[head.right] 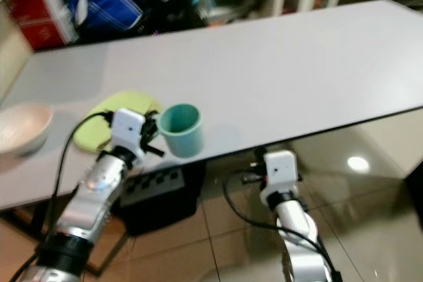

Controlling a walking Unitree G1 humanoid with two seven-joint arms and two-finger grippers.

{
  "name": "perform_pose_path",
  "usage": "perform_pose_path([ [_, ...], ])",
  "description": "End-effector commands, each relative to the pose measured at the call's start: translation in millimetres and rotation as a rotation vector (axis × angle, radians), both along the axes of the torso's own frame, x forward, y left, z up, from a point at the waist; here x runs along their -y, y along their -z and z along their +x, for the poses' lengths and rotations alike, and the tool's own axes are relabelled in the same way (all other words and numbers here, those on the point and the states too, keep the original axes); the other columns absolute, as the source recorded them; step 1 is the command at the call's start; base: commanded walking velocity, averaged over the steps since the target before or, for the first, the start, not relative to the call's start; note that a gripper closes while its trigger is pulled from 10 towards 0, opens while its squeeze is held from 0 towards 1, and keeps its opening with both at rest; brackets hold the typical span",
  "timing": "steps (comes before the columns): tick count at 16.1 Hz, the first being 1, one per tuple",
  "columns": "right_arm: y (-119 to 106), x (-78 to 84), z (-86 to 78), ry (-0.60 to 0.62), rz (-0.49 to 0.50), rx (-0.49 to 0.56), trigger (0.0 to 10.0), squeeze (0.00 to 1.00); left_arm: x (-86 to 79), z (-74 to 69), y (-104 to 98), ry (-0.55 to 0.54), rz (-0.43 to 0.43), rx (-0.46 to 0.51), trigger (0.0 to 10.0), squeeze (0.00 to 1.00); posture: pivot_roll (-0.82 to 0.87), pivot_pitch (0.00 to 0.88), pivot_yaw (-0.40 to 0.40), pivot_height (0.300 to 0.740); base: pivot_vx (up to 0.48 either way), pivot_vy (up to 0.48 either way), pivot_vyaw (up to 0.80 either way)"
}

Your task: Setting the table

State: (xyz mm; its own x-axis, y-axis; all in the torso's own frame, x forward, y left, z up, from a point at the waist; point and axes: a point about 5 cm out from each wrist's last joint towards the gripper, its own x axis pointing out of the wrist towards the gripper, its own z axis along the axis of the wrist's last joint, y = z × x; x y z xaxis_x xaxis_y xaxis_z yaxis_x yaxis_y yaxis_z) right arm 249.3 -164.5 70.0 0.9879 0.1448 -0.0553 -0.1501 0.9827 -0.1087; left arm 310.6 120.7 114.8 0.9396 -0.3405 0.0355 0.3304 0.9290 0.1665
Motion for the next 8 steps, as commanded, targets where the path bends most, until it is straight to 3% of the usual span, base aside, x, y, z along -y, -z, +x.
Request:
perform_pose_path([
  [1, -3.7, 5.4, -0.3, 0.014, -0.007, 0.007, 10.0, 0.00, 7.1, 2.9, -5.7, 0.018, 0.011, 0.017, 0.0, 0.00, -0.09, 0.000, 0.114, 0.740, 0.480, 0.000, 0.00],
  [5, -3.4, 4.5, -1.8, 0.015, -0.004, 0.005, 10.0, 0.00, 11.0, 4.2, -6.1, 0.035, 0.080, 0.020, 0.0, 0.00, -0.10, 0.000, 0.120, 0.740, 0.466, 0.000, 0.00],
  [8, -2.6, 4.1, -3.6, 0.014, -0.001, -0.001, 10.0, 0.00, 11.3, 4.1, -8.0, 0.023, 0.020, 0.012, 0.0, 0.00, -0.10, 0.000, 0.122, 0.740, 0.460, 0.000, 0.00],
])
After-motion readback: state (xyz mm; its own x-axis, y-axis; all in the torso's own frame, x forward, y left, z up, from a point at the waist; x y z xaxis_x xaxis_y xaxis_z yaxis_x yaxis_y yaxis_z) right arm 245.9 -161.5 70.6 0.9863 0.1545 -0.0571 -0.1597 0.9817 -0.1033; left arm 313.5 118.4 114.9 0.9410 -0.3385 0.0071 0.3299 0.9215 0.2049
